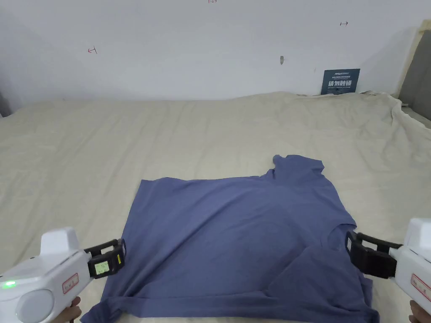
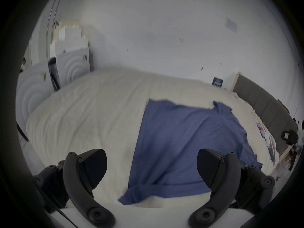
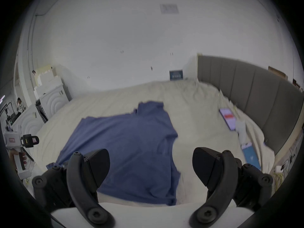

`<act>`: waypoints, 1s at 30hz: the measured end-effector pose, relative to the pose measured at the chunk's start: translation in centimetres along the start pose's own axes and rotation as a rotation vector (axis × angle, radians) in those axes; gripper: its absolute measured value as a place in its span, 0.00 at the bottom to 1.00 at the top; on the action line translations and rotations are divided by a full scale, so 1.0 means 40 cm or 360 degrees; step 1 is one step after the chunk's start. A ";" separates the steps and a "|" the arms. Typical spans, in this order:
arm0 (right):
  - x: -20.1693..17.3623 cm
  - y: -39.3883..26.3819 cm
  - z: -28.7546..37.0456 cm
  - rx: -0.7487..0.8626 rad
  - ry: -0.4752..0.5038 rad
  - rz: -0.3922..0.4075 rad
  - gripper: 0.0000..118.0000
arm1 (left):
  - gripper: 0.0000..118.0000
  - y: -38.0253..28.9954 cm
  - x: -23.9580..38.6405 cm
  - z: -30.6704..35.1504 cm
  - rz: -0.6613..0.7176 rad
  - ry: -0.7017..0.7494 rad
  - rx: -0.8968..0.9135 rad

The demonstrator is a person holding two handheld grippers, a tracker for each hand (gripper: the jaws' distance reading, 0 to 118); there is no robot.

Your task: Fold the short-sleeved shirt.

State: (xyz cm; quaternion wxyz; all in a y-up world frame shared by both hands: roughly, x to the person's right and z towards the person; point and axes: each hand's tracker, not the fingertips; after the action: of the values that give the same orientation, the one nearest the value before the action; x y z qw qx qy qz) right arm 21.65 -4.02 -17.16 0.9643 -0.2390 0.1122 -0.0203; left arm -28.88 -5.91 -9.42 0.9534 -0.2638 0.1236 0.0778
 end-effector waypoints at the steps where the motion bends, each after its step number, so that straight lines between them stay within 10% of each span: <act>1: -0.012 0.013 0.009 0.0032 -0.0016 0.0005 0.87 | 0.96 0.011 0.009 0.008 -0.0019 0.0002 0.0039; 7: -0.064 0.026 0.042 0.0244 -0.0099 0.0101 0.83 | 0.77 0.038 0.056 0.048 -0.0014 -0.0039 0.0216; 9: -0.083 0.023 0.053 0.0268 -0.0099 0.0113 0.58 | 0.51 0.028 0.070 0.059 -0.0038 -0.0066 0.0303; 11: -0.093 0.017 0.064 0.0299 -0.0098 0.0115 0.13 | 0.18 0.020 0.080 0.063 -0.0054 -0.0077 0.0323; 15: -0.092 0.002 0.068 0.0348 -0.0115 0.0140 0.00 | 0.02 0.005 0.085 0.065 -0.0061 -0.0123 0.0320; 30: -0.074 0.007 0.053 0.0353 -0.0100 0.0131 0.00 | 0.00 -0.005 0.057 0.037 -0.0078 -0.0104 0.0172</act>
State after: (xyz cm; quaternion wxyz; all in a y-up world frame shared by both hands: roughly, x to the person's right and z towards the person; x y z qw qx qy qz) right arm 19.24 -2.51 -14.86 0.9879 -0.1266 0.0886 0.0147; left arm -26.37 -5.11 -8.72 0.9714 -0.2122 0.0899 0.0563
